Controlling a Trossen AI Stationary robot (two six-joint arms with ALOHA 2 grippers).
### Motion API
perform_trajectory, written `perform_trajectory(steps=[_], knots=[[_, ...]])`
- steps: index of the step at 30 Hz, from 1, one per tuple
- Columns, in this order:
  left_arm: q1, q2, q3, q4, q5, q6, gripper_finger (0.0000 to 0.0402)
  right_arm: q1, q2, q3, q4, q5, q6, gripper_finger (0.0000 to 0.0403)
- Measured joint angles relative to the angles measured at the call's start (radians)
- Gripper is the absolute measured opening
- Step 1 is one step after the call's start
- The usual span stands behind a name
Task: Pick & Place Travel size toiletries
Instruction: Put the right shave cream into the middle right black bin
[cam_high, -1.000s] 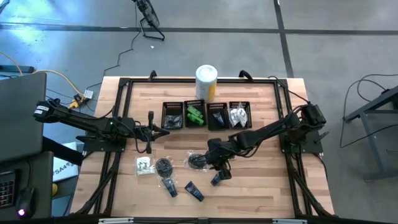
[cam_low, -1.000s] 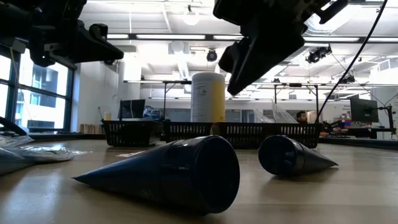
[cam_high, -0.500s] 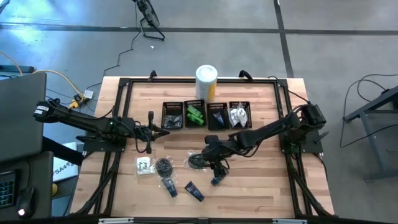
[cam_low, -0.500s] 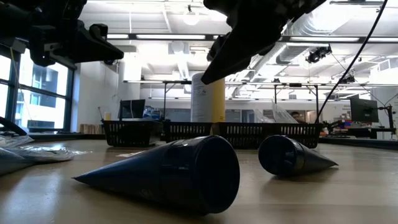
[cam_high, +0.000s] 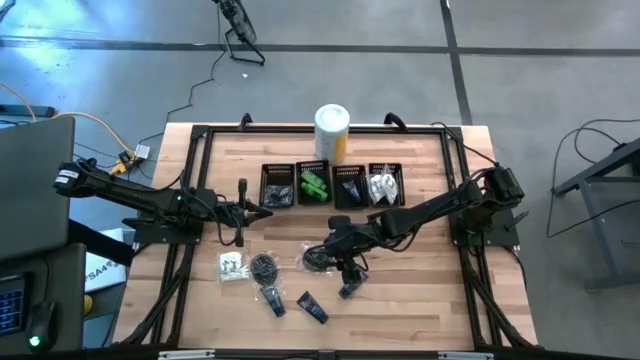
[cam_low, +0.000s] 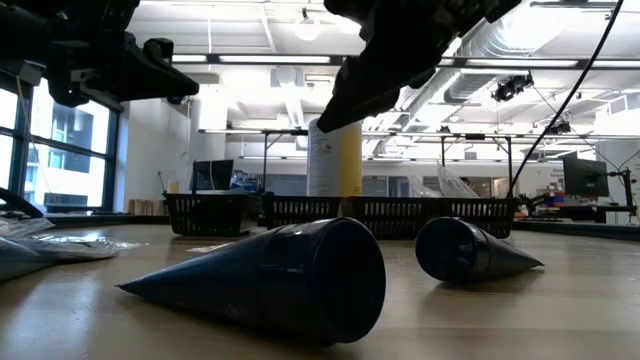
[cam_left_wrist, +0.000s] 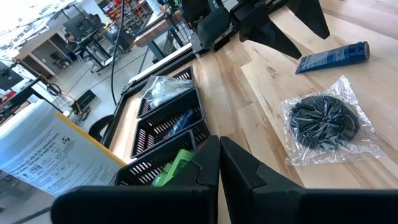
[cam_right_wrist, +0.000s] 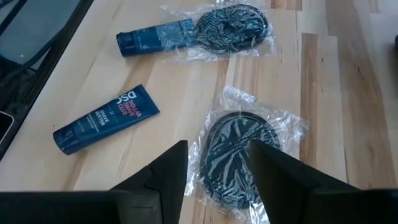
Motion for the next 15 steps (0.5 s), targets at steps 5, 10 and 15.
perform_trajectory(steps=[5,10,15], knots=[[0.000,0.000,0.000,0.000,0.000,0.001,0.0008,0.000,0.000,0.000,-0.002,-0.032,-0.017,0.0165],[0.000,0.000,0.000,0.000,0.000,0.003,0.0008,0.011,0.000,0.000,-0.020,-0.069,-0.123,0.0167],[0.000,0.000,0.000,0.000,0.000,0.003,0.0008,0.044,0.000,0.000,-0.131,0.048,-0.179,0.0197]])
